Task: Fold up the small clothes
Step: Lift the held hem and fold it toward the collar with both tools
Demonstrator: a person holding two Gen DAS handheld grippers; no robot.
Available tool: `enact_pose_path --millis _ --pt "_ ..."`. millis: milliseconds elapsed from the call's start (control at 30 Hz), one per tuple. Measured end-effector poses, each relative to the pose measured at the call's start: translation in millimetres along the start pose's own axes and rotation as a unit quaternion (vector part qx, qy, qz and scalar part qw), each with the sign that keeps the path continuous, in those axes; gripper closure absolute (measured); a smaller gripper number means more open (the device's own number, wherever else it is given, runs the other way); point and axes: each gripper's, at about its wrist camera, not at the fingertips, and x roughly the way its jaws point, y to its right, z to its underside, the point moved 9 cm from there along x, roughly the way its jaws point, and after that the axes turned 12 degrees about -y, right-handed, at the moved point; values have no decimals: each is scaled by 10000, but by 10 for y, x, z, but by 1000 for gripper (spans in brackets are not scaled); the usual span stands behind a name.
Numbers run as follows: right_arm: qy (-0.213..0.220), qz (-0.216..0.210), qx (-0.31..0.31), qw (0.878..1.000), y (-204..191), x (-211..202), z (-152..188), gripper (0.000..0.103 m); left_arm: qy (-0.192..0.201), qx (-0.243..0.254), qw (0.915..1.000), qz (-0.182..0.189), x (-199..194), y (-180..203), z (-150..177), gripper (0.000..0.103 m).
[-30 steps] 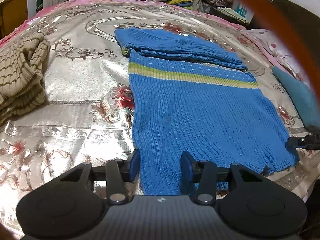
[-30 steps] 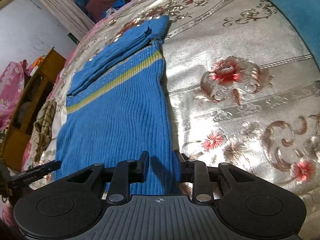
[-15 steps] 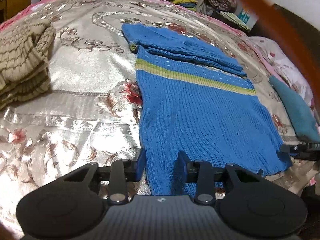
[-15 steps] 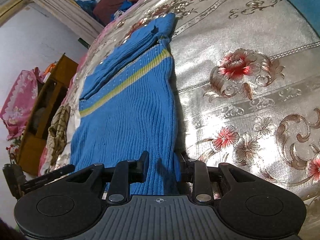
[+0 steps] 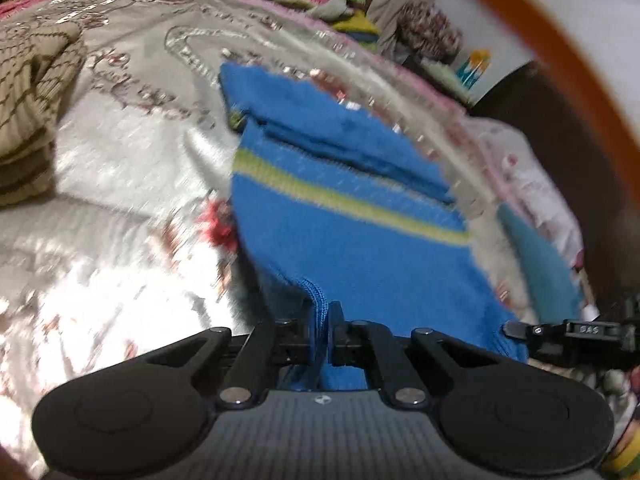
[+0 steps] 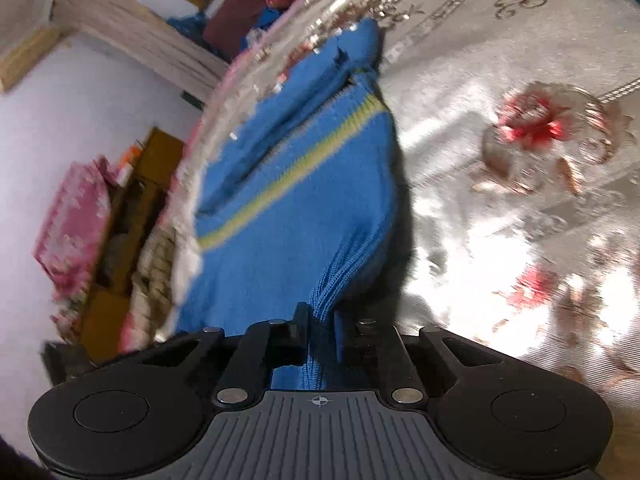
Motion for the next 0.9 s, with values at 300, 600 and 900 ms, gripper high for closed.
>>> enact_pose_path --millis 300,600,900 --pt "860 -1116 227 9898 -432 -180 -731 93 601 -392 9927 968 -39 75 -780 92" --pt "1367 -1449 417 9791 -525 -21 -1706 95 950 -475 9880 1120 303 6 -1646 92" --pt "1637 -1040 748 9782 -363 342 -2393 95 1142 -1293 9806 933 632 -458 -2054 92"
